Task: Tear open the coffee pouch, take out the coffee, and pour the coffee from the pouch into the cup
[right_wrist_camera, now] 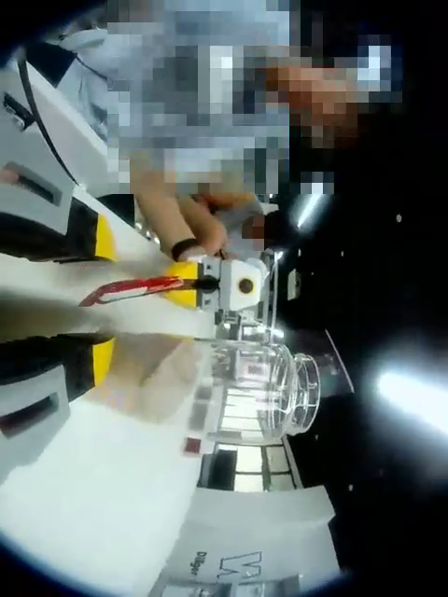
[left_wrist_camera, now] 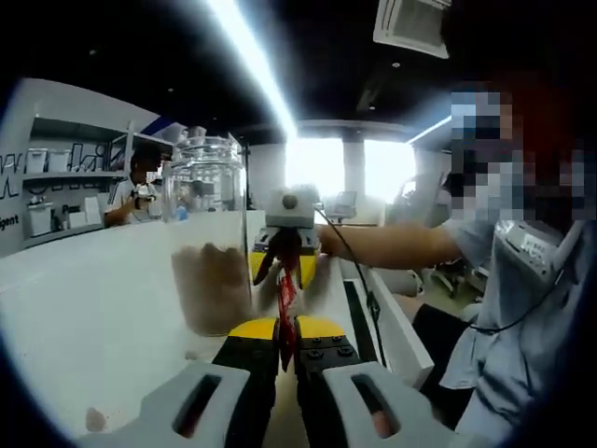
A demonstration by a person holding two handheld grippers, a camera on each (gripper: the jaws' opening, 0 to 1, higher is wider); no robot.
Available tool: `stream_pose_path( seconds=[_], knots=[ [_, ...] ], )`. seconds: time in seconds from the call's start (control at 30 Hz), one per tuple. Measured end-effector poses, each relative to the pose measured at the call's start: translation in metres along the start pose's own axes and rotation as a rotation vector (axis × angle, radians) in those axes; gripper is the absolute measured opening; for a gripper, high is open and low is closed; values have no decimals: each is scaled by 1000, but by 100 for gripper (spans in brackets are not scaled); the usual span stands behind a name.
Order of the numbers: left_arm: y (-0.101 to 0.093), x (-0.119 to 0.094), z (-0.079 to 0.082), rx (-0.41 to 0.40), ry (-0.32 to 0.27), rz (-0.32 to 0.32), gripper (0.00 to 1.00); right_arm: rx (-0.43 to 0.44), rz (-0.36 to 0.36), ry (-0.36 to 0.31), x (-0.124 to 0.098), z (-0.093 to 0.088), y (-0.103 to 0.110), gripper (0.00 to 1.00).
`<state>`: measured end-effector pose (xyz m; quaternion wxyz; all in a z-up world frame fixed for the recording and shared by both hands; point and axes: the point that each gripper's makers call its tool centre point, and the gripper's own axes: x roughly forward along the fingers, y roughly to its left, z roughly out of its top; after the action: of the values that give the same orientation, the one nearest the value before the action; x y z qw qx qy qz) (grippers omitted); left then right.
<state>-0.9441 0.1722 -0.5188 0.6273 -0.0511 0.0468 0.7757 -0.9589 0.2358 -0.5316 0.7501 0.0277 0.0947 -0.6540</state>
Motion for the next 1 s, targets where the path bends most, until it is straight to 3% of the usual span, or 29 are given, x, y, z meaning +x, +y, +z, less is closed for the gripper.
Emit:
stream_pose_path(
  seconds=[0.63, 0.7, 1.0],
  knots=[
    [-2, 0, 2, -4, -10, -6, 8, -6, 26, 54, 15, -5, 2, 16],
    [-2, 0, 2, -4, -9, -7, 8, -14, 24, 41, 13, -3, 2, 12],
    [-1, 0, 2, -4, -8, -7, 8, 0, 34, 27, 14, 1, 3, 12]
  ],
)
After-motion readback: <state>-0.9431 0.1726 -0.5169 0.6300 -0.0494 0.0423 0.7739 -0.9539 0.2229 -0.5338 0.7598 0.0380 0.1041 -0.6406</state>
